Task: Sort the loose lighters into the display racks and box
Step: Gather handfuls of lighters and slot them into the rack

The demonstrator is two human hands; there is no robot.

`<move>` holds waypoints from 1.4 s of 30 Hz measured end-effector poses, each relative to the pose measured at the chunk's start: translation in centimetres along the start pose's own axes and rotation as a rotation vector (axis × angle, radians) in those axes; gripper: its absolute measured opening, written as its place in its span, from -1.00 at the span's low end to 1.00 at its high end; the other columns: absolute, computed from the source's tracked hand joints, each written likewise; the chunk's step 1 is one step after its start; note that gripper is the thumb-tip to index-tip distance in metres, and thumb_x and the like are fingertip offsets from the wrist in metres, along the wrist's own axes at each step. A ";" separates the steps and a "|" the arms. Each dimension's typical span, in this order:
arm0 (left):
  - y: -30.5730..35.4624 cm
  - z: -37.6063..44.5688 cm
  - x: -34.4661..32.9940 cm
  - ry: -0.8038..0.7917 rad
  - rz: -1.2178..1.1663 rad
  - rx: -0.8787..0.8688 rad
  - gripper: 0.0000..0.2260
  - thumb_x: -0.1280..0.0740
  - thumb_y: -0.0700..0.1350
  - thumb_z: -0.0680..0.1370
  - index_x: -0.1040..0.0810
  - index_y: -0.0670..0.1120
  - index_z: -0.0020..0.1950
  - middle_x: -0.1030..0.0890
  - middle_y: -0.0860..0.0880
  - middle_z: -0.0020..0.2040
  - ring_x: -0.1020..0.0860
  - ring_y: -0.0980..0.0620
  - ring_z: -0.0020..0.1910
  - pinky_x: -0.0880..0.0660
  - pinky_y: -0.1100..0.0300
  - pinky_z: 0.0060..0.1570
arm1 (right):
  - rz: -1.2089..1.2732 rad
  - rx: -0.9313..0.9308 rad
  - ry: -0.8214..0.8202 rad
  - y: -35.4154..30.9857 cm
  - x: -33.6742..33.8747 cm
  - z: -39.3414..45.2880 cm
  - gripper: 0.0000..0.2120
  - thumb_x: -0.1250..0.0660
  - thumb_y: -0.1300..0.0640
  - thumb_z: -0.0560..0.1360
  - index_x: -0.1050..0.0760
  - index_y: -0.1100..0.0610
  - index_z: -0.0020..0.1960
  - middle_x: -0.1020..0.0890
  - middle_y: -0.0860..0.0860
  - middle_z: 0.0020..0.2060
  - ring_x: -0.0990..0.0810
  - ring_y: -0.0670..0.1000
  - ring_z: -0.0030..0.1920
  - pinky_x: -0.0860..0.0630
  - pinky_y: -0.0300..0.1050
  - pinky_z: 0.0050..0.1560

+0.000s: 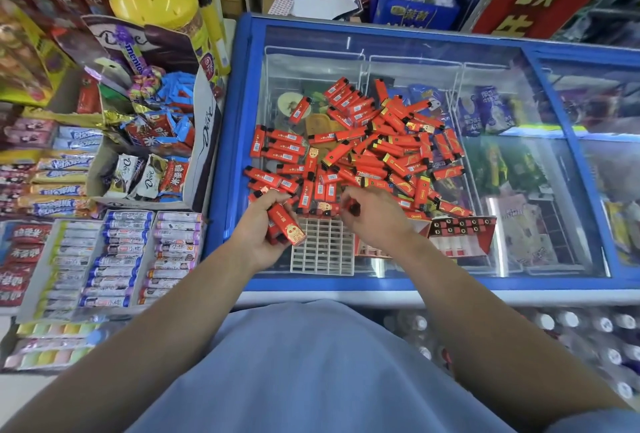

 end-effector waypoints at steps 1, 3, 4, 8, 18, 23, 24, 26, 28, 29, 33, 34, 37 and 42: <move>-0.1 0.0 -0.1 0.000 -0.003 0.005 -0.85 -0.45 -0.13 0.53 -0.55 -0.10 0.04 -0.60 -0.02 -0.26 -0.58 0.06 -0.31 -0.57 0.15 -0.26 | 0.042 -0.011 -0.026 0.3 -0.2 0.2 -0.89 -0.42 0.05 0.55 -0.56 -0.03 0.06 -0.64 -0.08 -0.11 -0.58 -0.02 -0.07 -0.52 -0.09 -0.01; -0.3 -0.1 -0.1 -0.001 -0.002 0.011 -0.87 -0.44 -0.14 0.53 -0.56 -0.11 0.03 -0.60 -0.02 -0.26 -0.58 0.06 -0.30 -0.56 0.13 -0.26 | 0.118 -0.032 -0.091 1.0 -0.8 0.4 -0.85 -0.49 0.04 0.52 -0.58 -0.03 0.06 -0.64 -0.14 -0.11 -0.60 -0.08 -0.07 -0.56 -0.08 0.04; -0.3 -0.1 -0.1 0.000 0.000 0.011 -0.88 -0.44 -0.14 0.53 -0.57 -0.11 0.03 -0.60 -0.02 -0.26 -0.58 0.06 -0.30 -0.56 0.13 -0.27 | 0.139 -0.041 -0.121 1.3 -1.3 0.5 -0.82 -0.50 0.04 0.51 -0.59 -0.03 0.08 -0.66 -0.15 -0.10 -0.63 -0.10 -0.07 -0.59 -0.07 0.05; -0.4 -0.2 0.0 0.005 0.004 0.005 -0.82 -0.45 -0.13 0.53 -0.58 -0.11 0.10 -0.61 -0.01 -0.25 -0.59 0.07 -0.29 -0.56 0.13 -0.28 | 0.158 -0.046 -0.117 2.5 -2.0 0.8 -0.79 -0.43 -0.07 0.56 -0.62 -0.05 0.17 -0.67 -0.13 -0.03 -0.58 -0.14 -0.09 -0.55 -0.05 0.01; -0.6 -0.3 0.8 0.008 0.011 -0.017 -0.78 -0.45 -0.11 0.54 -0.57 -0.12 0.15 -0.61 -0.03 -0.23 -0.59 0.05 -0.29 -0.56 0.11 -0.22 | -0.059 -0.018 0.012 2.6 -1.6 0.4 -0.76 -0.41 -0.10 0.56 -0.63 -0.08 0.20 -0.72 -0.08 0.00 -0.61 0.05 0.04 -0.50 0.03 0.23; -0.6 -0.5 0.7 0.016 0.015 -0.025 -0.78 -0.46 -0.11 0.53 -0.57 -0.10 0.14 -0.62 -0.03 -0.22 -0.60 0.05 -0.27 -0.55 0.10 -0.18 | -0.174 0.037 0.029 1.3 -2.0 0.1 -0.69 -0.40 -0.06 0.58 -0.59 -0.06 0.31 -0.72 -0.07 0.09 -0.61 0.03 0.17 -0.36 0.05 0.41; -0.5 -0.5 0.6 0.020 0.018 -0.027 -0.79 -0.47 -0.11 0.53 -0.57 -0.10 0.13 -0.62 -0.03 -0.23 -0.59 0.06 -0.28 -0.56 0.10 -0.18 | -0.189 0.036 0.030 1.1 -1.9 -0.1 -0.61 -0.41 -0.02 0.58 -0.53 -0.06 0.39 -0.68 -0.05 0.20 -0.56 0.05 0.26 -0.32 0.05 0.44; -0.4 -0.6 0.6 0.038 0.022 -0.033 -0.83 -0.46 -0.11 0.53 -0.57 -0.10 0.08 -0.61 -0.03 -0.24 -0.59 0.06 -0.29 -0.55 0.10 -0.19 | -0.184 0.041 0.022 0.4 -1.5 -0.6 -0.44 -0.44 0.01 0.55 -0.38 -0.04 0.52 -0.55 -0.03 0.37 -0.42 0.09 0.41 -0.25 0.08 0.49; -0.2 -0.6 0.7 0.062 0.010 -0.043 -0.87 -0.45 -0.10 0.54 -0.57 -0.09 0.03 -0.61 -0.03 -0.28 -0.58 0.06 -0.32 -0.53 0.10 -0.22 | -0.056 0.084 0.052 -1.2 -0.1 -1.5 -0.42 -0.47 -0.02 0.53 -0.38 -0.05 0.50 -0.50 -0.05 0.38 -0.38 0.06 0.44 -0.21 0.08 0.53; -0.1 -0.6 0.5 0.069 0.006 -0.047 -0.89 -0.45 -0.10 0.55 -0.57 -0.08 0.01 -0.62 -0.02 -0.29 -0.59 0.06 -0.34 -0.52 0.10 -0.24 | 0.040 0.136 0.070 -2.3 0.4 -2.0 -0.45 -0.49 -0.04 0.51 -0.43 -0.07 0.45 -0.52 -0.07 0.33 -0.42 0.02 0.40 -0.27 0.07 0.51; -0.2 -1.0 -1.0 0.027 0.046 -0.064 -0.89 -0.37 -0.10 0.59 -0.57 -0.07 -0.12 -0.64 0.00 -0.36 -0.62 0.08 -0.43 -0.50 0.09 -0.19 | 0.172 0.421 0.091 -7.7 0.4 -4.8 -0.53 -0.56 -0.06 0.44 -0.57 -0.07 0.31 -0.59 -0.10 0.08 -0.56 -0.07 0.06 -0.54 -0.11 0.11; -0.4 -1.1 -1.4 0.003 0.060 -0.055 -0.87 -0.37 -0.10 0.59 -0.58 -0.08 -0.14 -0.65 -0.01 -0.36 -0.63 0.07 -0.42 -0.51 0.09 -0.15 | 0.174 0.433 0.086 -8.3 0.0 -5.1 -0.53 -0.55 -0.10 0.43 -0.58 -0.07 0.30 -0.60 -0.09 0.06 -0.57 -0.06 0.04 -0.54 -0.12 0.07; -1.0 -1.1 -2.1 -0.059 0.148 -0.023 -0.87 -0.43 -0.06 0.54 -0.65 -0.12 -0.03 -0.71 -0.09 -0.14 -0.69 -0.04 -0.22 -0.60 0.05 -0.07 | 0.330 0.196 -0.016 -8.1 -1.3 -5.0 -0.58 -0.50 -0.20 0.45 -0.51 -0.16 0.25 -0.62 -0.16 0.04 -0.58 -0.11 -0.02 -0.55 -0.10 0.05; -0.9 -1.1 -2.4 -0.050 0.261 -0.097 -0.79 -0.54 0.03 0.46 -0.63 -0.09 -0.12 -0.64 -0.06 -0.26 -0.65 -0.01 -0.26 -0.56 0.09 -0.13 | 0.828 -0.186 -0.119 -5.2 -2.7 -4.7 -0.74 -0.58 0.08 0.45 -0.49 0.10 -0.13 -0.66 0.04 -0.31 -0.61 -0.01 -0.32 -0.58 0.08 -0.15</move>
Point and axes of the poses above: each hand's wrist, its own z-axis towards the middle knuckle, its own x-axis out of the back of the hand, y = z × x, the point moved 10 cm from there along z, towards the middle knuckle
